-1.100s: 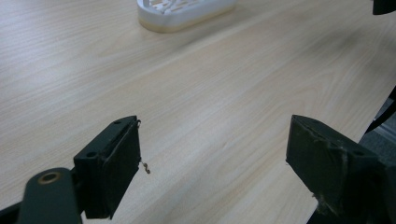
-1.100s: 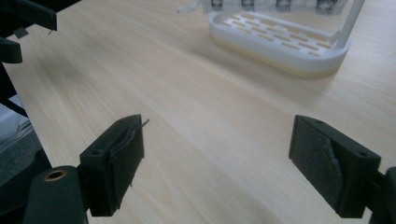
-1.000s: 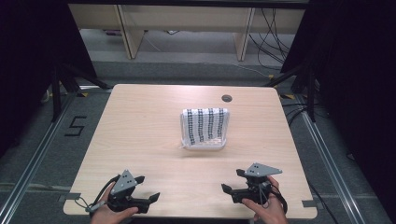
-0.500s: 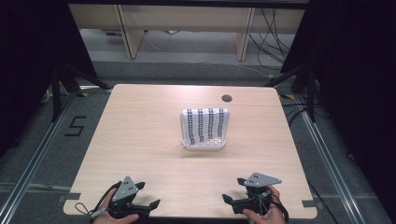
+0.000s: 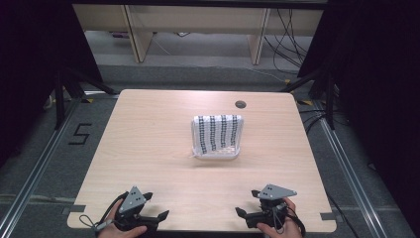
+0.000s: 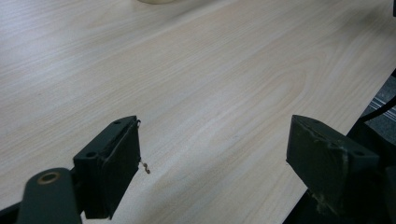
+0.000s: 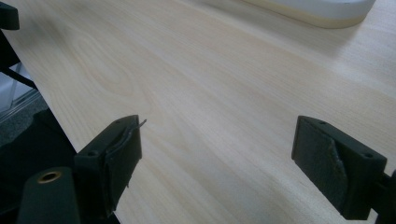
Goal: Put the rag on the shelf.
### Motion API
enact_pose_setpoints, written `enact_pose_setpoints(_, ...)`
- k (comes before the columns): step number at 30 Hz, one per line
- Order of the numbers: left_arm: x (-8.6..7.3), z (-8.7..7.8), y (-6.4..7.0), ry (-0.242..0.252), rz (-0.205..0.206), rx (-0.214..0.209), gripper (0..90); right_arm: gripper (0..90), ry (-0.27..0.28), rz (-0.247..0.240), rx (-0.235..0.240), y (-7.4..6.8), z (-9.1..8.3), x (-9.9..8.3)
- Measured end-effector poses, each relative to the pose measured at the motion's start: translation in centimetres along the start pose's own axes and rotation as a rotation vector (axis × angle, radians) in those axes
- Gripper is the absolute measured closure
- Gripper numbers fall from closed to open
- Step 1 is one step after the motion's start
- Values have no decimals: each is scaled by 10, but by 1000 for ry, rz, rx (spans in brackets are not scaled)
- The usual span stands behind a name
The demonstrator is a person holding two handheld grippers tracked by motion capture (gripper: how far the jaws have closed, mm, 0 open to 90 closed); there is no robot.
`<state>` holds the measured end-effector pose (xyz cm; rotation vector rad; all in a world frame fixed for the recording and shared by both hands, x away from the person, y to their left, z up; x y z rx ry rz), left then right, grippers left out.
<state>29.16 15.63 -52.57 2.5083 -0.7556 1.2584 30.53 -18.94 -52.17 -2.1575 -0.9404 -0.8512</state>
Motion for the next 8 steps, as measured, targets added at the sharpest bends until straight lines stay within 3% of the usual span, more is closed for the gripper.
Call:
enact_pose_setpoints(4,0,1,0,7,-12,4,172,171,-1,-3,7,1,1,0)
enact_pose_setpoints(6,-1,2,-5,-7,23,11,172,171,1,-6,18,3,1,0)
enact_pose_setpoints(8,1,3,-5,4,6,7,172,171,-2,-4,3,3,0,0)
Point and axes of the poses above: each handheld gripper's, and its own axes: z roughly forward along the jaws, x roughly out of its top, y roughly to its right, the point moved 5 cm from there along z, roughly forward along the jaws, and after that the axes turned 13 degrees about x, right-handed, at the moved point
